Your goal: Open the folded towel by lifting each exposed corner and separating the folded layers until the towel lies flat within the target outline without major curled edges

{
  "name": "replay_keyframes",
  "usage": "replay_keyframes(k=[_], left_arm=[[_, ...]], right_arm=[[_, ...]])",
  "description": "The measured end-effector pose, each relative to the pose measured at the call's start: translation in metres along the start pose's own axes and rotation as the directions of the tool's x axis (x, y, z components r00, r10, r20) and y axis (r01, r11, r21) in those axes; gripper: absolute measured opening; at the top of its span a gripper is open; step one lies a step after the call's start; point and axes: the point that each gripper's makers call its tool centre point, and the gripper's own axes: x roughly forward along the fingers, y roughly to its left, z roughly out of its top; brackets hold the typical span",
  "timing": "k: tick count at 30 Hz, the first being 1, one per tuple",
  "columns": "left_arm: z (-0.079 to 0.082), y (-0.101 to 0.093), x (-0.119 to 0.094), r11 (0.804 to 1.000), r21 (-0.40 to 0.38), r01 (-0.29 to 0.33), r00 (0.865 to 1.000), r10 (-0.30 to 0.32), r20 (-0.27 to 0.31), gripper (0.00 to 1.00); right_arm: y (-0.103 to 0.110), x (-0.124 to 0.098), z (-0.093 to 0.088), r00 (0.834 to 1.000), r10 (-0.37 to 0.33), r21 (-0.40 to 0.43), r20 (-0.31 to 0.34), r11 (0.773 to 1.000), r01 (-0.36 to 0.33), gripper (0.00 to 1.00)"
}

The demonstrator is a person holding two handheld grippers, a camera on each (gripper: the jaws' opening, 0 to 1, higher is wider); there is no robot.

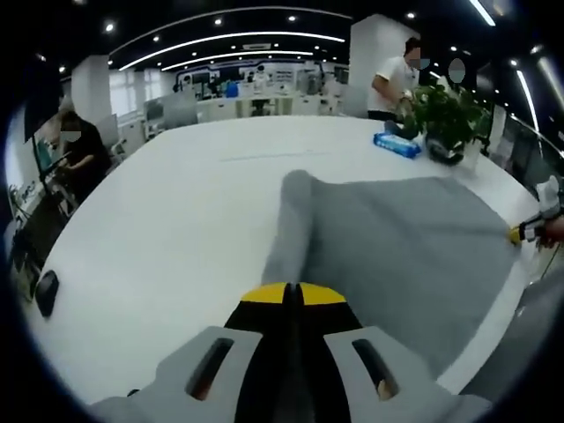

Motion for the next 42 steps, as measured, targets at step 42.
replay_keyframes(k=[42], left_arm=[[-0.014,-0.028,0.027,0.993,-0.056,0.1,0.992,-0.103,-0.068,0.18]], right_arm=[[0.001,0.0,0.0,1.0,0.01,0.015,0.025,1.0,-0.01,0.01]])
